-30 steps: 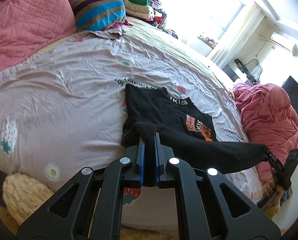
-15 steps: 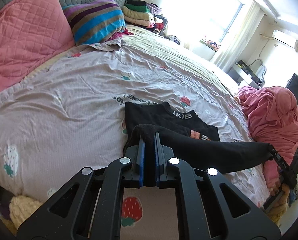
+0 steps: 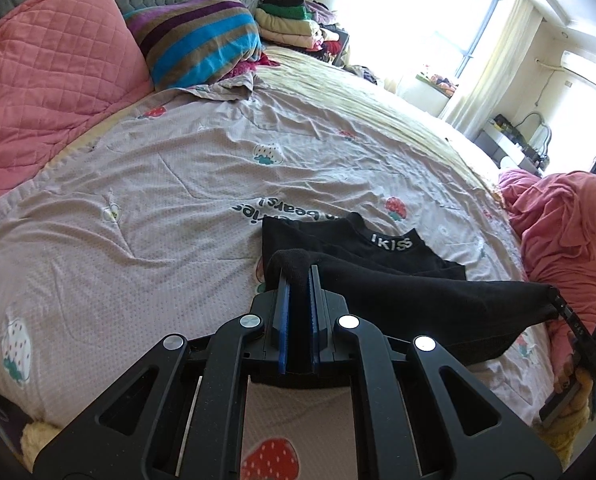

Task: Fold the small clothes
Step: 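Lift the hem with both grippers and fold it over toward the collar, then lay the hem on the shirt near the collar and open both grippers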

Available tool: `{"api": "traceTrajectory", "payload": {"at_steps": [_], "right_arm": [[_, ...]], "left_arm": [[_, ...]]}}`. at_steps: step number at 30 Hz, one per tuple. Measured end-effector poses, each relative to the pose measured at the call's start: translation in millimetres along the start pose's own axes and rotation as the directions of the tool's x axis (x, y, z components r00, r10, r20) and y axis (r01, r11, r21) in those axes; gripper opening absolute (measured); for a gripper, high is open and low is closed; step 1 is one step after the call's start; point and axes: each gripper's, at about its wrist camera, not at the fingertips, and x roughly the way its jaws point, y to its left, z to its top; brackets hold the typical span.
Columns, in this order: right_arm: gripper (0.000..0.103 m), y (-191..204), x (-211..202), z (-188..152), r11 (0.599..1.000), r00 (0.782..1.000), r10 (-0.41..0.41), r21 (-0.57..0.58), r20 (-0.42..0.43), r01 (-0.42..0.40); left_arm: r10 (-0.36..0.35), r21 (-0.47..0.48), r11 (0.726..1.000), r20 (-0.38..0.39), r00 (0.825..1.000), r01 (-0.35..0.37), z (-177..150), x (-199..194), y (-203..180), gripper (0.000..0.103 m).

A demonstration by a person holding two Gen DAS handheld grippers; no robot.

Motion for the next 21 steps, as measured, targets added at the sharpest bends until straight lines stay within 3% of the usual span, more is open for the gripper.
{"api": "traceTrajectory", "payload": {"at_steps": [21], "right_arm": [[0.011,-4.1,65.2,-12.2,0.998,0.992,-0.062,-0.032,-0.112,0.058]], "left_arm": [[0.033,0.011,0.999,-0.048,0.998,-0.033,-4.1,52.6,7.7,0.004]]}}
